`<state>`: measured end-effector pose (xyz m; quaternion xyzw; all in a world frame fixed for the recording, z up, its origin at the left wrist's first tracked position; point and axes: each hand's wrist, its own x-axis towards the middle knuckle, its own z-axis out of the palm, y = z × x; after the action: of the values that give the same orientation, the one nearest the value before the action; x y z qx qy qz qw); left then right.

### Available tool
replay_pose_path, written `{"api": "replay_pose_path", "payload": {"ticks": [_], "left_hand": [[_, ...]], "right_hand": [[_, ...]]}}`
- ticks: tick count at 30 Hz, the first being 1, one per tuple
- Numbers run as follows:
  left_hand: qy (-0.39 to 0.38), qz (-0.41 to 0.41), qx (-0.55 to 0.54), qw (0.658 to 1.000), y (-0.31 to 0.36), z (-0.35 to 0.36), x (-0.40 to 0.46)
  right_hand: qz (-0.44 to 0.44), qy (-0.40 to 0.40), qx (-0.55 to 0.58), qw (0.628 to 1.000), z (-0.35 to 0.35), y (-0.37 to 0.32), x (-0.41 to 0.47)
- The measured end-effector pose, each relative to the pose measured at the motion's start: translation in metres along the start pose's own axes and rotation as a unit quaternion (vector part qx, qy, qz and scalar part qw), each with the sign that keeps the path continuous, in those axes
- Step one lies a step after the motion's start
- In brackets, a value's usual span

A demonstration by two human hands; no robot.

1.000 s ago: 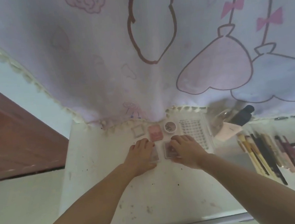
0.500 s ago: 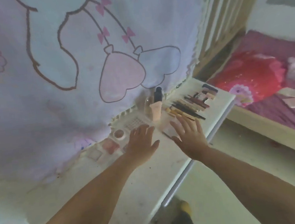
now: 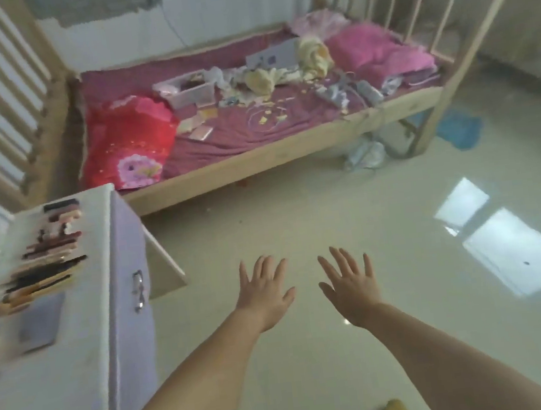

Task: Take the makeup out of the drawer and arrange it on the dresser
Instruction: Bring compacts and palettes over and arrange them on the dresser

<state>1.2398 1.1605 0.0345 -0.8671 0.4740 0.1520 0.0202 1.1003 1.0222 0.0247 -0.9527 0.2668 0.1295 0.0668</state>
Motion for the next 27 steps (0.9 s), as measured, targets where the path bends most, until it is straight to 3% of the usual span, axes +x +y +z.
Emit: {"api": "replay_pose_path", "payload": {"ticks": [8, 16, 27], "left_hand": [[-0.075, 0.157, 0.062, 0.983, 0.239, 0.029, 0.074], [-0.115, 0.317, 0.103, 0.936, 0.456, 0.052, 0.118], [-0.121, 0.429, 0.125, 0.886, 0.678, 0.038, 0.264]], "right_hand": [[0.176, -0.023, 0.051, 0.983, 0.042, 0.226, -0.109], [0.356, -0.033, 0.134, 0.924, 0.084, 0.388, -0.212], [0.488, 0.003, 0.171, 0.856, 0.078, 0.608, -0.207]]}}
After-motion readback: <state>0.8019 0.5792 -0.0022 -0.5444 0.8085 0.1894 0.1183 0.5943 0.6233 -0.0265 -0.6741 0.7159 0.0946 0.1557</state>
